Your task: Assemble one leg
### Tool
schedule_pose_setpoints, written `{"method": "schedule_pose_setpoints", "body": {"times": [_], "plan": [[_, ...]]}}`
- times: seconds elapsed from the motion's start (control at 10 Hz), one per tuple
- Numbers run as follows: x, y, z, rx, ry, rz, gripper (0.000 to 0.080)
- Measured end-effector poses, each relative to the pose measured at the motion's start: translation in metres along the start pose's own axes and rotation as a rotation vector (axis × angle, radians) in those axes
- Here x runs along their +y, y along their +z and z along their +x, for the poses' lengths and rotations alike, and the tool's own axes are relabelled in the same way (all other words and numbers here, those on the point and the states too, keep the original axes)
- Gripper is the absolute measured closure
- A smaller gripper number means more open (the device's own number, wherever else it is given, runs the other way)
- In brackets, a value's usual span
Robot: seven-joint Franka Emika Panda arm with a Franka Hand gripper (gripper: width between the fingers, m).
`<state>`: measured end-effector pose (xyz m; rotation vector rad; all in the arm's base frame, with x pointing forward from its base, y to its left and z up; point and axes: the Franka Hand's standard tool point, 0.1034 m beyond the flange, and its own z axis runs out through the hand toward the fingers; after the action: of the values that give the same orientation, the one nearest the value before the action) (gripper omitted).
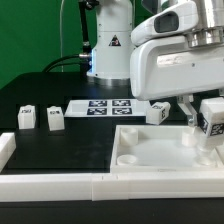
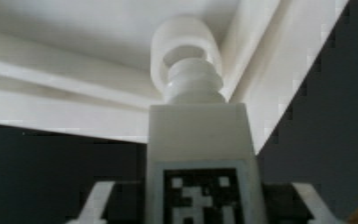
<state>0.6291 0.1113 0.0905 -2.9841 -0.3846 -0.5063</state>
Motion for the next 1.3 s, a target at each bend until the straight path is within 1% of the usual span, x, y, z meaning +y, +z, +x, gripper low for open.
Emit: {"method": "schedule_pose_setpoints", "body": {"times": [0.1,0.2,0.3,0.4,0.9,1.0,1.2,1.3], "plan": [[0.004,-0.001,0.004,0.073,-0.01,-0.021,0.0512],[0.002,0.0,-0.002,0.059,-0.011,-0.018,0.0512],[0.001,0.0,-0.004,0.064,-0.014,-0.019,0.0512],[0.003,0.0,-0.005,0.098,-0.014,-0.03,0.0512],[-0.002,0.004,-0.009,0.092,-0.018,-0.026,0.0512],[-0.003,0.007,-0.01,0.092,-0.02,-0.026,0.0512],[-0.001,0.015,-0.013,0.096,-0.019,-0.028,0.0512],[0.001,0.017,-0.012,0.099,-0.017,-0.03,0.0512]]}}
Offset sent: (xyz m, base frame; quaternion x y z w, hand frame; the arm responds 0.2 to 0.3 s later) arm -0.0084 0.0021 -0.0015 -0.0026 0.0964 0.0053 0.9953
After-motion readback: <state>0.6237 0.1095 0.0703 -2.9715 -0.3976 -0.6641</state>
